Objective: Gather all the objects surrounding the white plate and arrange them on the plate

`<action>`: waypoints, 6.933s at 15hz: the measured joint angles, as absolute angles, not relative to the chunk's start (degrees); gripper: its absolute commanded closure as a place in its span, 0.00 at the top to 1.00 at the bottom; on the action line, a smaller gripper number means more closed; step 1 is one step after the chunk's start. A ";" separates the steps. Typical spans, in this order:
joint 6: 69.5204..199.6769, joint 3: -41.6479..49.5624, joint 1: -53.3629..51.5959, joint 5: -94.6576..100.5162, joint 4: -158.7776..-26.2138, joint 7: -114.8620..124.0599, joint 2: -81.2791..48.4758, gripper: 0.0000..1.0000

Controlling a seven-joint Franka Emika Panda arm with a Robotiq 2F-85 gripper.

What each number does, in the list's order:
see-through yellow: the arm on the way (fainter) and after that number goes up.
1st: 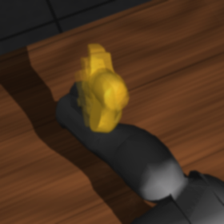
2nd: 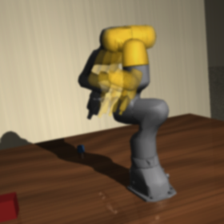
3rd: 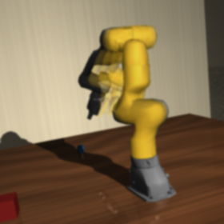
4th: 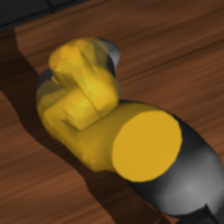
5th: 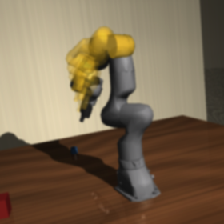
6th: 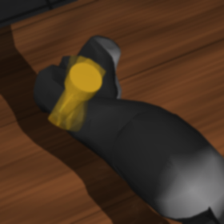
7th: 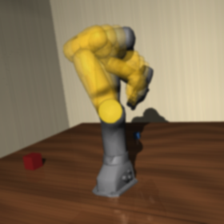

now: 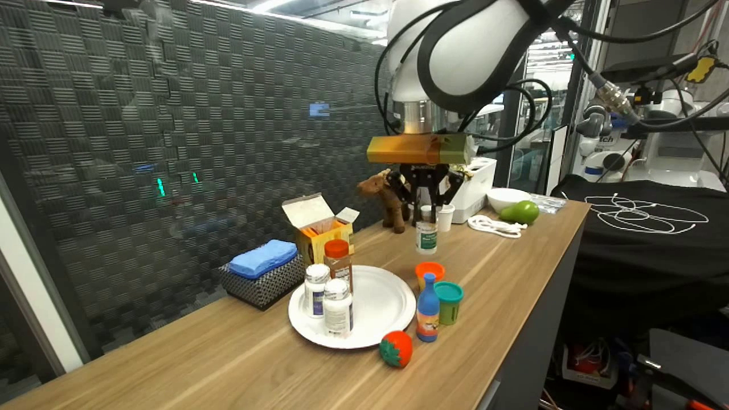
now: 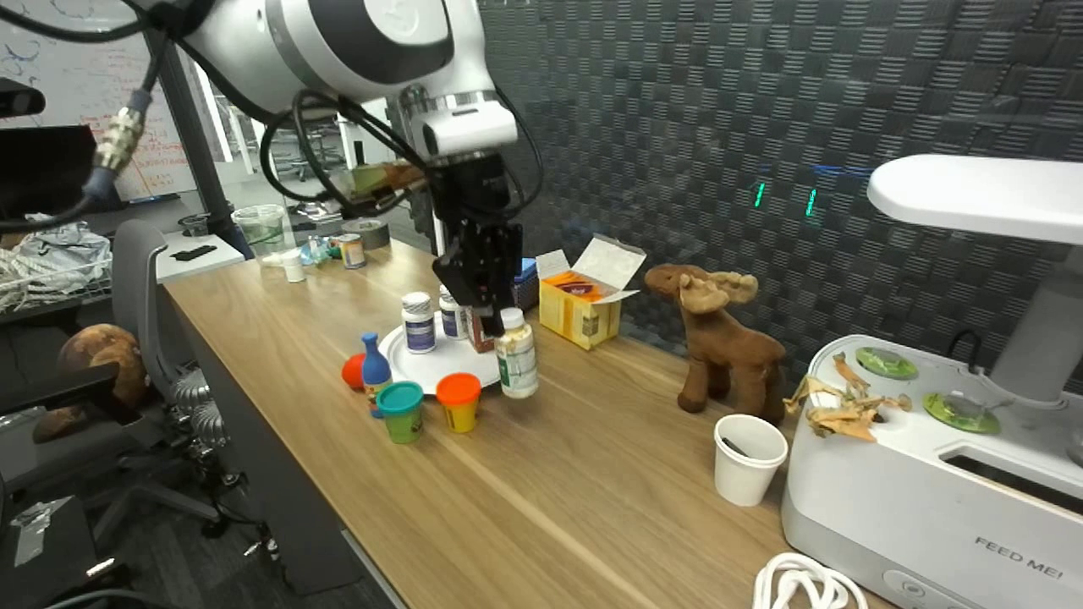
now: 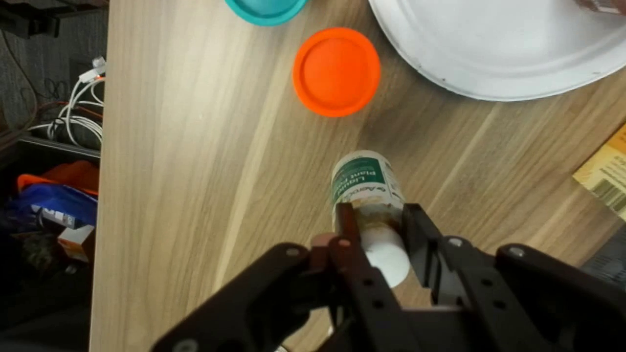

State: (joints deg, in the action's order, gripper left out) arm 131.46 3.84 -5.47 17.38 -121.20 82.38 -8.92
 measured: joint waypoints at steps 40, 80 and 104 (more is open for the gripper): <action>130.31 -3.06 -11.77 11.04 -108.29 69.36 -20.81 0.07; 137.94 0.34 -6.06 7.53 -126.49 57.64 -9.70 1.00; 143.52 2.30 -3.26 -2.37 -130.00 55.65 -14.62 0.46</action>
State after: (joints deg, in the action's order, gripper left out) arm 143.52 2.30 -3.26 -2.37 -130.00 55.65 -14.62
